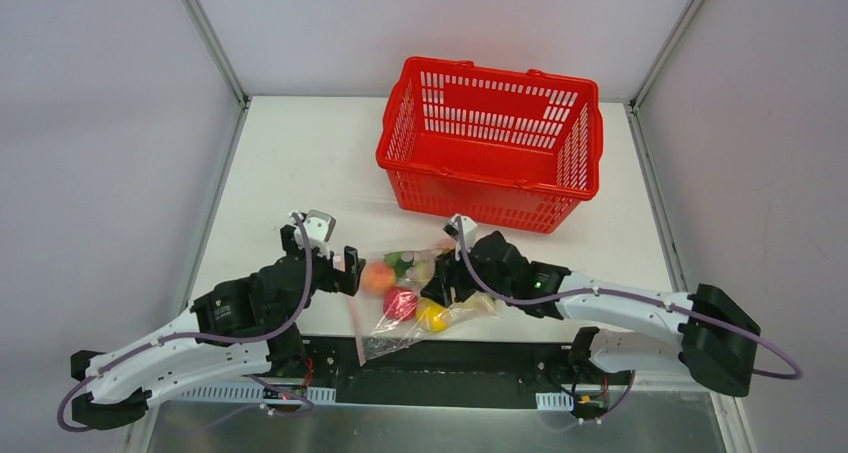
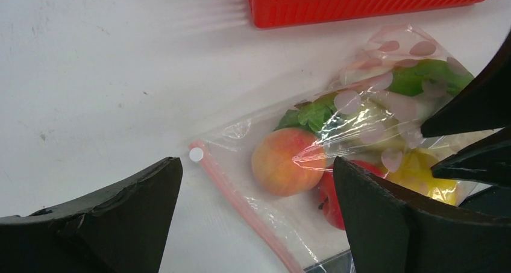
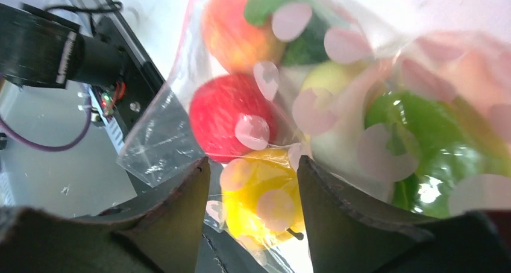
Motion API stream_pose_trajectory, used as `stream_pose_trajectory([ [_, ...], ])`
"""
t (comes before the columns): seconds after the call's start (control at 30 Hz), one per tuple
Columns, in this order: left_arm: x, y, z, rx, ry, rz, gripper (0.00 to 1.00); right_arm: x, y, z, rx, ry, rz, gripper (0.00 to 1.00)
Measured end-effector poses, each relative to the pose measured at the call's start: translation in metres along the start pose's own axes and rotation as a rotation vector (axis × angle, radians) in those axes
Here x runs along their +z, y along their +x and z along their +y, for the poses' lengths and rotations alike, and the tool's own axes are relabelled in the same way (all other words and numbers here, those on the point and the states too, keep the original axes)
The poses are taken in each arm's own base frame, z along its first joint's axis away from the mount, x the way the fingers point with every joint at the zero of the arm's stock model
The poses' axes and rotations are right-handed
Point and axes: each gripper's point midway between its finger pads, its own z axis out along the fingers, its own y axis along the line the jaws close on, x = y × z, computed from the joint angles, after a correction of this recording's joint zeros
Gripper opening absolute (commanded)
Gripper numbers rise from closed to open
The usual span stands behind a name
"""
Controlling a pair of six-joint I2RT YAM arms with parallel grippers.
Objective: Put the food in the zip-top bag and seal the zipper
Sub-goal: Place the zipper food storage bag at the center of the board, then move the bin to the center of the board.
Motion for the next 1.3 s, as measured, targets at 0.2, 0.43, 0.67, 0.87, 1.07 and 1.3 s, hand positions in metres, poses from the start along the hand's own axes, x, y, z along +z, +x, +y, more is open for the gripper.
stream_pose_trajectory([
  [0.2, 0.006, 0.009, 0.001, 0.001, -0.027, 0.017, 0.99, -0.041, -0.061, 0.021, -0.054, -0.041, -0.263, 0.74],
  [0.43, 0.01, 0.009, 0.022, -0.034, -0.123, -0.008, 0.99, -0.099, -0.126, 0.011, -0.049, 0.073, -0.592, 0.86],
  [0.67, 0.01, 0.0, 0.037, -0.093, -0.162, -0.038, 0.99, -0.108, -0.127, -0.054, 0.03, 0.296, -0.576, 0.87],
  [0.87, 0.028, 0.011, 0.019, -0.022, -0.123, 0.089, 0.99, -0.095, -0.137, -0.092, 0.102, 0.381, -0.503, 0.88],
  [1.07, 0.054, 0.013, 0.005, 0.031, -0.102, 0.206, 0.99, -0.087, -0.162, -0.122, 0.144, 0.458, -0.533, 0.88],
  [1.3, 0.057, 0.002, 0.02, -0.052, -0.118, 0.176, 0.99, -0.099, -0.187, -0.2, 0.282, 0.534, -0.597, 0.87],
])
